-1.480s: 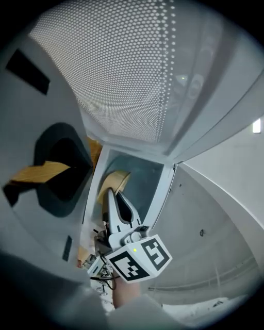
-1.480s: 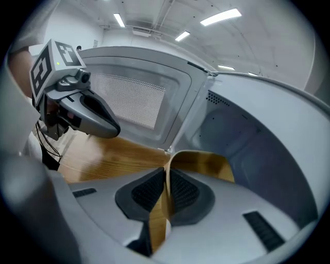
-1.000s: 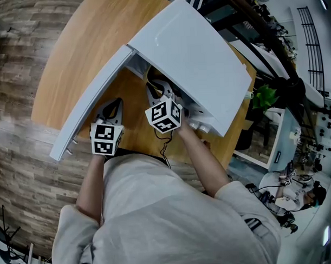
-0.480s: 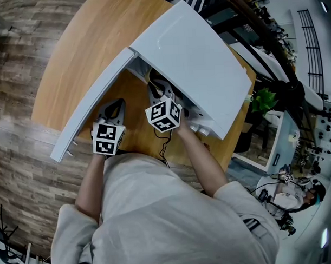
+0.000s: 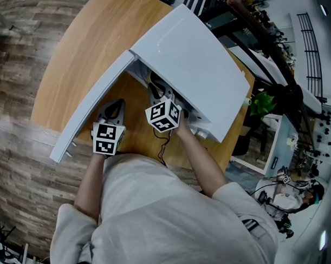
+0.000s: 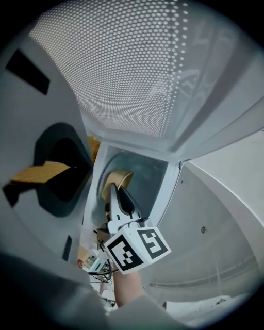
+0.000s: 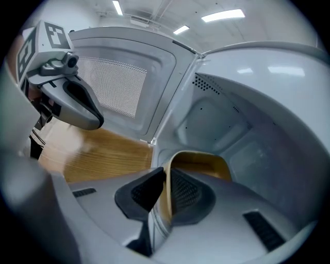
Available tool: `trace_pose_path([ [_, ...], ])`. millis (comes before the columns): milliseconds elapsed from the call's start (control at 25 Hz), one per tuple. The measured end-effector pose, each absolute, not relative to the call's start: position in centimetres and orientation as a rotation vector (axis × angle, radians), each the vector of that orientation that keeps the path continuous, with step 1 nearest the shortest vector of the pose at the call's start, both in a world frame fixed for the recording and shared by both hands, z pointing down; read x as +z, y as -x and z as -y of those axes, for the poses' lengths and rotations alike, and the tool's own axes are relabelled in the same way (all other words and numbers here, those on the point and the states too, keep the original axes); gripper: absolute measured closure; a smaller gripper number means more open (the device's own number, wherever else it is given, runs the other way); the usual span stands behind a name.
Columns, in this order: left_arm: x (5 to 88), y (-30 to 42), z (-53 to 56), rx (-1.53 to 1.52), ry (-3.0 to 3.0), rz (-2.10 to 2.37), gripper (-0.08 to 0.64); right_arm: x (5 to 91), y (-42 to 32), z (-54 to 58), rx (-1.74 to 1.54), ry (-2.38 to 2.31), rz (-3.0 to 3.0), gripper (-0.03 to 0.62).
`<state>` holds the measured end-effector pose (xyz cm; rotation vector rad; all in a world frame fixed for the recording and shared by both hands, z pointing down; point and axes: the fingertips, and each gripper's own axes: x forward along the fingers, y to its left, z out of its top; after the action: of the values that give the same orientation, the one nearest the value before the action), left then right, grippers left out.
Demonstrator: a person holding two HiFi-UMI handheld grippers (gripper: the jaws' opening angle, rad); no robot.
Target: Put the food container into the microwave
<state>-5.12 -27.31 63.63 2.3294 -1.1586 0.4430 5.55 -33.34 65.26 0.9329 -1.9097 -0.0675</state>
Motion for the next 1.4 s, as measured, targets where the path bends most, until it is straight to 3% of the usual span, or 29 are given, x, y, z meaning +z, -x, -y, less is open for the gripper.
trace_pose_path([
  [1400,64.3,4.8,27.6,0.454,-2.343,1.12,0.548,66.2,-7.2,35.1,-0.095,-1.02,1.82,0.529],
])
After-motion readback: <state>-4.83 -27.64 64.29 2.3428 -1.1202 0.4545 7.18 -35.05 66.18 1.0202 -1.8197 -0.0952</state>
